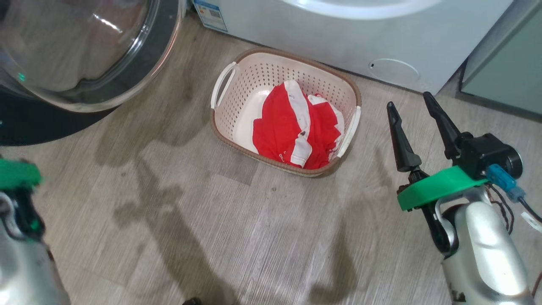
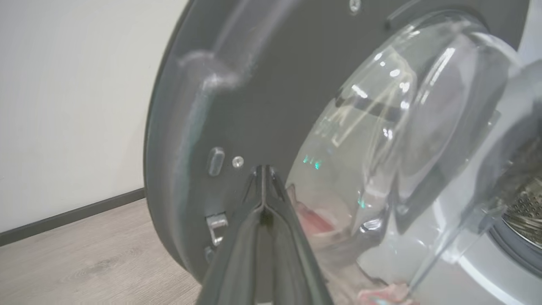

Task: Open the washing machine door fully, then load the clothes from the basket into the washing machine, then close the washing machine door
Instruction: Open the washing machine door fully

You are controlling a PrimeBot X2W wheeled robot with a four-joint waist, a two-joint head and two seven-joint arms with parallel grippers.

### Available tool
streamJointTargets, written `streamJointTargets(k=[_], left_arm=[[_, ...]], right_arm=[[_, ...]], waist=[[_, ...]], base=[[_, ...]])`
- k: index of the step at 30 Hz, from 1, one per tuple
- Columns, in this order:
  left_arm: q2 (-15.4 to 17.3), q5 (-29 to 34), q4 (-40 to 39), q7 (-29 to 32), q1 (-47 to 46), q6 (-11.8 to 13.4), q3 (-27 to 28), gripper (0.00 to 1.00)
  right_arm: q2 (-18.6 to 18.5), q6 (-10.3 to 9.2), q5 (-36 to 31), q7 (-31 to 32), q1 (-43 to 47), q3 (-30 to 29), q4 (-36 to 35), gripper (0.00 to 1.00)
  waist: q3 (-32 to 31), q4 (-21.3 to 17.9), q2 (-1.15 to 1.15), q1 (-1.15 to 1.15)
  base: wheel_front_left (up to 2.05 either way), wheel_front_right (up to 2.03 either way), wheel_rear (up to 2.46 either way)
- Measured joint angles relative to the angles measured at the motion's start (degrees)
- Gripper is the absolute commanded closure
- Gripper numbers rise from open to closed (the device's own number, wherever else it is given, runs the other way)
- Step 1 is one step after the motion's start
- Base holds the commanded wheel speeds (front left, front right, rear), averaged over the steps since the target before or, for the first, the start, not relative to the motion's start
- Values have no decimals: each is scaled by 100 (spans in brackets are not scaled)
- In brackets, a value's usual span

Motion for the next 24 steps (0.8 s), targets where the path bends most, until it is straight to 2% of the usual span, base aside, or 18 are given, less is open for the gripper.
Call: streamJointTargets(k=[4,5,7,8,9,10,13,15,16,20,24], left_arm=[[-249,253,-517,0,643,-71,7,100],[-300,275,-667,0,820,-101,-10,90],[-374,275,-931,0,1151,-130,-131,22],[-399,272,-1060,0,1310,-148,-215,22],[-407,274,-1168,-1,1466,-148,-347,4],[-412,272,-1285,-1,1617,-149,-482,0],[-419,266,-1744,1,2051,-141,-935,0],[-417,260,-2064,13,2273,-58,-1236,0],[-417,238,-2372,67,2451,66,-1522,0],[-404,270,-2865,270,2712,211,-1935,0],[-397,325,-3072,495,2855,205,-2282,0]], right_arm=[[0,0,34,-54,9,-1,82,0],[0,0,49,-68,20,-4,101,0],[1,0,86,-115,58,-32,137,0],[1,0,99,-130,70,-46,163,0],[1,0,119,-145,76,-64,189,0],[1,0,130,-151,83,-74,201,0],[2,0,194,-197,154,-90,241,0],[3,0,274,-236,213,-94,313,0],[4,0,342,-254,264,-85,343,0],[12,0,424,-315,315,-93,407,0],[21,0,482,-356,445,-113,443,0]], waist=[[-145,-12,0,0],[-183,-19,0,0],[-267,-33,0,0],[-308,-43,0,0],[-352,-53,0,0],[-394,-65,0,0],[-508,-124,0,0],[-575,-192,0,0],[-636,-285,0,0],[-752,-541,0,0],[-867,-862,0,0]], base=[[0,0,0],[0,0,0],[0,0,0],[0,0,0],[0,0,0],[0,0,0],[0,0,0],[0,0,0],[0,0,0],[0,0,0],[0,0,0]])
